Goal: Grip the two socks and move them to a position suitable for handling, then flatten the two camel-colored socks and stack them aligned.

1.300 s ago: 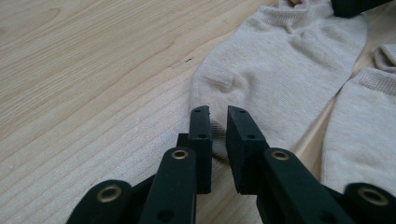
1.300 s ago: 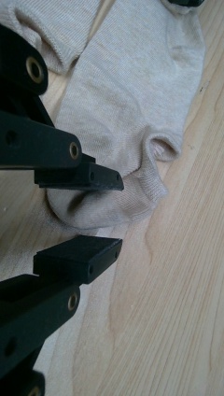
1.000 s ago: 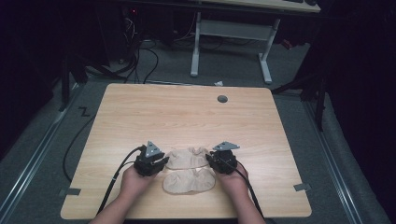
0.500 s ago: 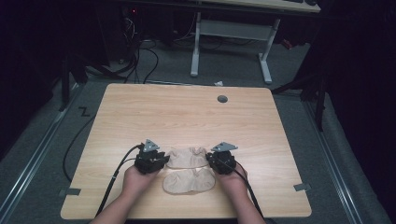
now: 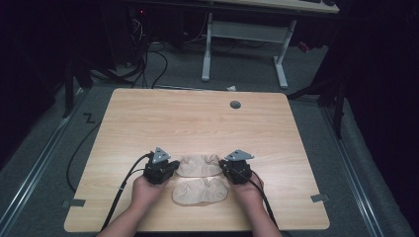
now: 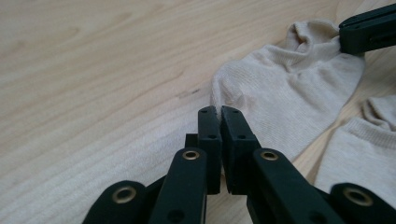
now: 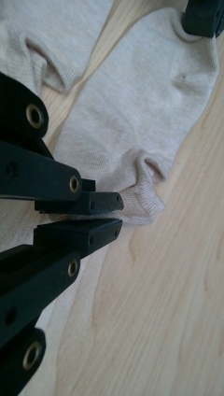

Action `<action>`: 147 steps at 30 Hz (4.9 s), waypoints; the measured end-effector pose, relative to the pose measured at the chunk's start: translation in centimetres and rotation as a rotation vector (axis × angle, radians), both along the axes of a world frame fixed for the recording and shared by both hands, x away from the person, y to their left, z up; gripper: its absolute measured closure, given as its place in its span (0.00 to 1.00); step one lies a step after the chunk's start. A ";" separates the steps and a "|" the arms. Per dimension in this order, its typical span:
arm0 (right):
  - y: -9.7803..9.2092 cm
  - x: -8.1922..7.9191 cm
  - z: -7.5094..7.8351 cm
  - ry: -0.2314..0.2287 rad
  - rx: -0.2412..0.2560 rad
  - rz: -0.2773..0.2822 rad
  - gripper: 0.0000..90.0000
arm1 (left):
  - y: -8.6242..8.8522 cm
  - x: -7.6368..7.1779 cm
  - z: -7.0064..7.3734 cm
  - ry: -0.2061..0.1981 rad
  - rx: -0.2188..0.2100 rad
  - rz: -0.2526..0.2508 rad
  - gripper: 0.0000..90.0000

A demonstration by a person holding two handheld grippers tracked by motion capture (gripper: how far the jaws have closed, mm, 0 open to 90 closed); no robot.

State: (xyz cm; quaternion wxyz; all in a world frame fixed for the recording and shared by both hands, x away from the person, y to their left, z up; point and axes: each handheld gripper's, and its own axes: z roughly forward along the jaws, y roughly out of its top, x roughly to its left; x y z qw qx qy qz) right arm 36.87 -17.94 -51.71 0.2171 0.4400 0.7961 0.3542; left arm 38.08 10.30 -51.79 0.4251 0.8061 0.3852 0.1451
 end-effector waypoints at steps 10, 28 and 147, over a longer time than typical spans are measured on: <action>-0.1 -1.0 1.7 -0.067 0.024 0.004 0.95 | 0.4 -0.8 1.2 -0.054 -0.005 0.003 0.97; 0.1 -2.4 2.7 -0.108 0.011 0.046 0.95 | 0.9 -1.9 2.5 -0.078 -0.021 -0.015 0.97; -9.6 -4.2 -0.8 -0.049 -0.015 -0.173 0.55 | 8.4 -1.8 0.1 -0.014 0.145 0.132 0.51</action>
